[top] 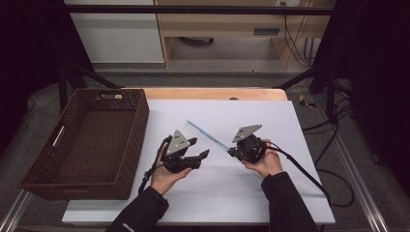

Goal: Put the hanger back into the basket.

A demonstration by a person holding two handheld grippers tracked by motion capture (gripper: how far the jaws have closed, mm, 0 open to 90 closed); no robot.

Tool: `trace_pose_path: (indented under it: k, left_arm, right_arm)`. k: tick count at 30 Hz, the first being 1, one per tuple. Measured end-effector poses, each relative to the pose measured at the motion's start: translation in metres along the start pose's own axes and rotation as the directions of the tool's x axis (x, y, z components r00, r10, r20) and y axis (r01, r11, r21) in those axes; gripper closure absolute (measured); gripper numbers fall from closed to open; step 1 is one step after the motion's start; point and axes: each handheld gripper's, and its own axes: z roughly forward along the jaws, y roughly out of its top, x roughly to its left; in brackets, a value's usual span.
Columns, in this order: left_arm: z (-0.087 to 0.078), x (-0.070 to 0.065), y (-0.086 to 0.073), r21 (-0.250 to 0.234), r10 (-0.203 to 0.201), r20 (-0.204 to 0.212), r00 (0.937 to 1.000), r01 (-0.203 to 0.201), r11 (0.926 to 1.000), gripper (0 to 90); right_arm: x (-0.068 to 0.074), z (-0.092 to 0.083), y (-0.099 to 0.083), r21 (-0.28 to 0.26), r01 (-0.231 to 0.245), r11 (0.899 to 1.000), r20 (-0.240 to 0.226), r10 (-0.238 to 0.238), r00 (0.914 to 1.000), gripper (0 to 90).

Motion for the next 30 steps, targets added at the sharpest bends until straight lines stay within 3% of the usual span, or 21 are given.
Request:
trace_pose_path:
  k: [6,7,9,10,14,17,20,21,22,23,25,26,27,28,29,30]
  left_arm:
    - [-0.022,0.003,0.005,0.02,0.067,0.024,0.9975,-0.067,0.9976,28.9]
    - [-0.027,0.001,0.006,0.045,0.108,0.03,0.9937,-0.109,0.993,25.3]
    - [-0.029,0.0,0.006,0.052,0.127,0.037,0.9913,-0.128,0.9904,22.0]
    - [-0.033,-0.003,0.005,0.063,0.161,0.04,0.9861,-0.164,0.9845,20.5]
    - [-0.038,-0.005,0.002,0.078,0.196,0.06,0.9787,-0.201,0.9766,17.7]
    - [-0.04,-0.007,0.001,0.102,0.235,0.072,0.9693,-0.242,0.9651,16.4]
    - [-0.042,-0.009,0.002,0.123,0.283,0.075,0.9561,-0.291,0.9488,15.1]
    - [-0.042,-0.009,0.002,0.123,0.283,0.075,0.9561,-0.291,0.9488,15.1]
    - [-0.043,-0.012,0.002,0.137,0.32,0.073,0.9447,-0.327,0.9351,14.9]
    - [-0.043,-0.012,0.002,0.137,0.32,0.073,0.9447,-0.327,0.9351,15.1]
    - [-0.045,-0.014,0.003,0.15,0.357,0.069,0.9314,-0.364,0.9194,15.0]
    - [-0.047,-0.016,0.005,0.165,0.395,0.075,0.9155,-0.402,0.9005,15.3]
    - [-0.047,-0.016,0.005,0.165,0.395,0.075,0.9155,-0.402,0.9005,15.8]
    - [-0.048,-0.019,0.006,0.174,0.424,0.078,0.9025,-0.431,0.8856,16.5]
    - [-0.048,-0.019,0.006,0.174,0.424,0.078,0.9025,-0.431,0.8856,17.5]
    - [-0.049,-0.02,0.006,0.18,0.445,0.076,0.8921,-0.452,0.8739,17.5]
  right_arm:
    - [-0.003,-0.024,0.001,-0.036,0.009,0.999,-0.068,-0.012,0.9976,88.0]
    - [-0.002,-0.031,0.001,-0.042,0.006,0.999,-0.093,-0.01,0.9956,88.0]
    - [-0.002,-0.034,0.001,-0.048,0.011,0.999,-0.107,-0.016,0.9941,88.0]
    - [0.001,-0.039,0.002,-0.052,0.023,0.998,-0.139,-0.03,0.9899,88.0]
    - [0.006,-0.046,0.002,-0.057,0.029,0.998,-0.181,-0.039,0.9828,87.9]
    - [0.011,-0.051,0.001,-0.063,0.044,0.997,-0.213,-0.056,0.9755,87.9]
    - [0.019,-0.057,0.001,-0.068,0.048,0.997,-0.261,-0.064,0.9631,87.9]
    - [0.019,-0.057,0.001,-0.068,0.048,0.997,-0.261,-0.064,0.9631,87.9]
    - [0.021,-0.059,0.0,-0.068,0.05,0.996,-0.28,-0.067,0.9578,87.9]
    - [0.021,-0.059,0.0,-0.068,0.05,0.996,-0.28,-0.067,0.9578,87.9]
    - [0.023,-0.06,0.0,-0.062,0.054,0.997,-0.294,-0.07,0.9531,87.9]
    - [0.025,-0.061,0.0,-0.058,0.056,0.997,-0.301,-0.071,0.9509,87.9]
    - [0.025,-0.061,-0.001,-0.059,0.059,0.997,-0.305,-0.074,0.9496,87.9]
    - [0.026,-0.061,-0.001,-0.058,0.059,0.997,-0.308,-0.074,0.9486,87.9]
    - [0.027,-0.061,-0.001,-0.054,0.058,0.997,-0.314,-0.072,0.9465,87.9]
    - [0.027,-0.061,-0.001,-0.054,0.058,0.997,-0.314,-0.072,0.9465,87.9]
